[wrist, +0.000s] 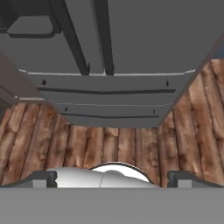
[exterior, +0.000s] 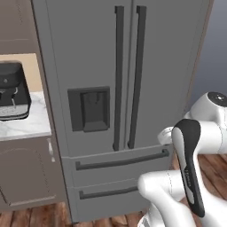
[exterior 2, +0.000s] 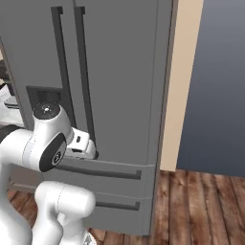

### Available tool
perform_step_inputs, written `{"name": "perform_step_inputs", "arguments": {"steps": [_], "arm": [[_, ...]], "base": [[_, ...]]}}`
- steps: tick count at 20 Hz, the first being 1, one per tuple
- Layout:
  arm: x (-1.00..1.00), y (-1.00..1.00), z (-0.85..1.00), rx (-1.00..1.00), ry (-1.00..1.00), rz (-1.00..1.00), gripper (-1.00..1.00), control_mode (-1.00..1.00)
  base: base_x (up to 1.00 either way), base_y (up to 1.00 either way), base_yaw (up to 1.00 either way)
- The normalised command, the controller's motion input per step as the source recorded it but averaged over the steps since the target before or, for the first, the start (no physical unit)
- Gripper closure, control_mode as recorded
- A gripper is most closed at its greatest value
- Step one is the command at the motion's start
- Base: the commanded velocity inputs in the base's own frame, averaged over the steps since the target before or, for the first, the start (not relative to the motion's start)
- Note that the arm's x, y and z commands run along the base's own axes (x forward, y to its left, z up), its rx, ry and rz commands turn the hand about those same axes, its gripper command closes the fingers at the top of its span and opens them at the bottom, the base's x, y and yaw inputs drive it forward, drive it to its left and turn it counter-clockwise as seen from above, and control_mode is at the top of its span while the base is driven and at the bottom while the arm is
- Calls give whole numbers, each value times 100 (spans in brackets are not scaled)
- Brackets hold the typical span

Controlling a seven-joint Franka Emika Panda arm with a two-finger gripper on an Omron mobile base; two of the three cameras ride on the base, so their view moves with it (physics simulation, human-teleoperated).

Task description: Gather the carrot and cucumber from the fridge and place them on a tray on the dining counter. Then gather the chicken drumsticks from the fridge and place them on the other tray.

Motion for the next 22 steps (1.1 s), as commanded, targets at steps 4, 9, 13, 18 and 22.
{"name": "perform_step_inputs", "arguments": {"steps": [4,9,13,18,22], "arm": [[0,0,0,0,0,0,-100,100],[0,0,0,0,0,0,-100,100],[0,0,0,0,0,0,-100,100],[0,0,0,0,0,0,-100,100],[0,0,0,0,0,0,-100,100]], "base": [[-45,23,-2],[-41,19,-1],[-36,18,-1],[-40,15,0],[-38,12,0]]}}
